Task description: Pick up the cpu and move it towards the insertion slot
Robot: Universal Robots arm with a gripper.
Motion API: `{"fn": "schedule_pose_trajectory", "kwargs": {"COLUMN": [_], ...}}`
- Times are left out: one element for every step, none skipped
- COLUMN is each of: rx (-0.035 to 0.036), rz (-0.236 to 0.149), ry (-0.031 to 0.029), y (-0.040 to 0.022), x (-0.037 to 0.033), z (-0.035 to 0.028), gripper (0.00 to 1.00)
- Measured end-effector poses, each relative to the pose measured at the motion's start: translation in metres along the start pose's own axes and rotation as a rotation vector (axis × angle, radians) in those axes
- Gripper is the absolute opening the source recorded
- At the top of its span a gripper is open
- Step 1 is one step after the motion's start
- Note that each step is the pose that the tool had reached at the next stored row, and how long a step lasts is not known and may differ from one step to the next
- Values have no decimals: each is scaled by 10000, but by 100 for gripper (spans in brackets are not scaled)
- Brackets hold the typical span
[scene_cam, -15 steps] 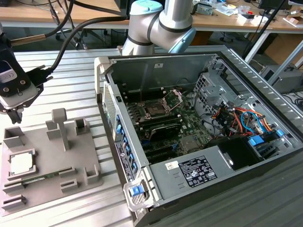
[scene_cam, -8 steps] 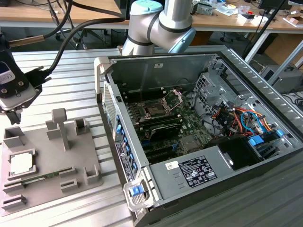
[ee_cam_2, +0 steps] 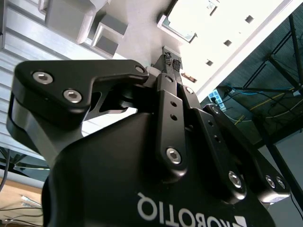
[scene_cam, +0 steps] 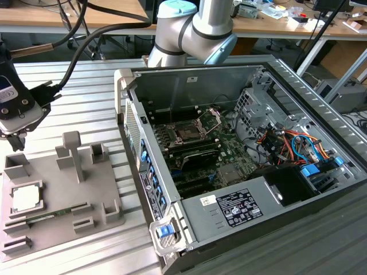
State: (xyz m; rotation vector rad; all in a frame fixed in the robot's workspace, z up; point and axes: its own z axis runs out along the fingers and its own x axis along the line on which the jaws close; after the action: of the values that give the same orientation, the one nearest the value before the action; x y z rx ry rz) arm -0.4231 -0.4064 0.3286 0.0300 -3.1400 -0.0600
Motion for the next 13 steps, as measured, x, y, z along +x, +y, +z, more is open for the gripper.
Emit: {"fn": "schedule_pose_trajectory", "kwargs": {"rx": [0,0,0,0,0,0,-1,-1,-1,-1,-1,-1,-1], "rz": [0,0,0,0,0,0,0,0,0,0,0,0,0], "ry": [0,0,0,0,0,-1,-2,-2,-2,-1,-1,-1,-1], "y": [0,0,0,0,0,0,0,0,0,0,0,0,0], "x": [1,2,3,4,6,7,8,10,11,12,14,15,16], "z": [2,3,4,7,8,10,12,14,15,16,17,18,20], "gripper": [11,11,11,11,11,11,11,11,11,11,11,11,11]}}
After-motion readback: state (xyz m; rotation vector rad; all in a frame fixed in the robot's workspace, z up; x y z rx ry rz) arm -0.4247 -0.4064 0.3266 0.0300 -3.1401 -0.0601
